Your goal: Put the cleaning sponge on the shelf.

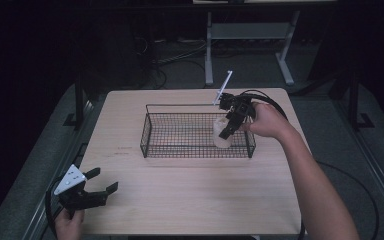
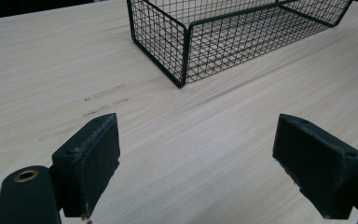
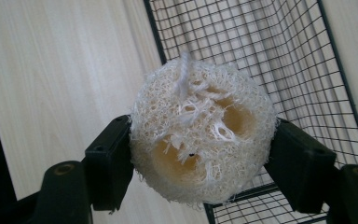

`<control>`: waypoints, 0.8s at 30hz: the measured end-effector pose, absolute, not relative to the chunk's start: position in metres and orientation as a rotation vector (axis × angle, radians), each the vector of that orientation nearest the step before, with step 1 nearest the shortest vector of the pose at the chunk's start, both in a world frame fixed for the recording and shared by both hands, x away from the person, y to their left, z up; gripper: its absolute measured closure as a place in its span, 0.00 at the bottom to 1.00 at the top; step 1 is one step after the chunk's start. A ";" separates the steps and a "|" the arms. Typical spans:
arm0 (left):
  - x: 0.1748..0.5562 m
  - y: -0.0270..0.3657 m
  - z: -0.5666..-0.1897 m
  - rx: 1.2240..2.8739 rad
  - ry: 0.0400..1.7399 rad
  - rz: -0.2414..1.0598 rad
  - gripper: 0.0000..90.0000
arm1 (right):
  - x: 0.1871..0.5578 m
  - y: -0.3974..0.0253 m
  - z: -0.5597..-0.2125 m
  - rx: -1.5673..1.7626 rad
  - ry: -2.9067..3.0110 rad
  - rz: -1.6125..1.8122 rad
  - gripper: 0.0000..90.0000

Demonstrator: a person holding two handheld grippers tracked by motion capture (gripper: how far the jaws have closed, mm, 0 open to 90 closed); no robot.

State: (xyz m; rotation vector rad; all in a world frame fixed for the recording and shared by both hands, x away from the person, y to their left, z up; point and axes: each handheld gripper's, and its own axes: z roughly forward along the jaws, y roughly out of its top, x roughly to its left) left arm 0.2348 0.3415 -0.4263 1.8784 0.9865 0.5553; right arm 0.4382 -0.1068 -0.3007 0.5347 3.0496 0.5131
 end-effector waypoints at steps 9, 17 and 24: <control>0.235 0.341 -0.426 1.874 0.987 0.557 0.16 | 0.452 -0.105 -0.303 0.569 3.035 0.494 0.31; 0.236 0.343 -0.426 1.875 0.990 0.559 0.15 | 0.465 -0.103 -0.312 0.611 3.031 0.488 0.31; 0.235 0.344 -0.426 1.871 0.992 0.558 0.15 | 0.471 -0.104 -0.319 0.631 3.033 0.487 0.31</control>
